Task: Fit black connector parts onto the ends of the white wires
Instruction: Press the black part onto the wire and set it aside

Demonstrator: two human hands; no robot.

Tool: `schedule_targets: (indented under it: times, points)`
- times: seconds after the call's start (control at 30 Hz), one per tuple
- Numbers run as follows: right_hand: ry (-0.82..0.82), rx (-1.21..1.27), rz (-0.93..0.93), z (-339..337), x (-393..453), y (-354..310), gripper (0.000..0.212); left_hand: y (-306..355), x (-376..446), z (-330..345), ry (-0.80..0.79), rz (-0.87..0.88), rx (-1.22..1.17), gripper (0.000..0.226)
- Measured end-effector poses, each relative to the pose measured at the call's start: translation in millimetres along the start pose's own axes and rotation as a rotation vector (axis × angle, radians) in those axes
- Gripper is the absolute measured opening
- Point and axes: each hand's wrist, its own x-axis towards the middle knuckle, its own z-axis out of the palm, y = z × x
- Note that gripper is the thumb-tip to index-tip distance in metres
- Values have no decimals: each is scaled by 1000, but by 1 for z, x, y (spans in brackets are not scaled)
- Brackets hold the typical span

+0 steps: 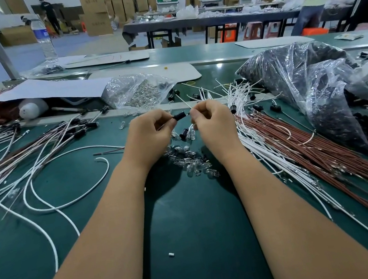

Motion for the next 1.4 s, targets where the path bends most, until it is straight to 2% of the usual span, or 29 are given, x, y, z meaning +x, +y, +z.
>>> schedule_targets:
  times: [0.23,0.4,0.53,0.67,0.97,1.17,1.4]
  points:
    - [-15,116,-44,-4,0,0,12,3,-1,-1,-79,-140,-205,8]
    - [-24,189,-53,-3,1,2,16,7,-1,-3,-89,-167,-297,15]
    - [-22,151,-41,0,3,4,14,10,-1,-1,-81,-153,-278,8]
    - [-19,56,-61,3,2,5,11,10,-1,1,-84,-154,-252,12]
    - [41,-187,-211,6,-3,5,9,6,0,2,-47,-115,-228,14]
    - [35,-188,-295,7,-6,2,8,6,2,2,-45,-91,-173,22]
    - [47,-191,-267,6,-6,2,8,8,2,-1,-54,-118,-170,6]
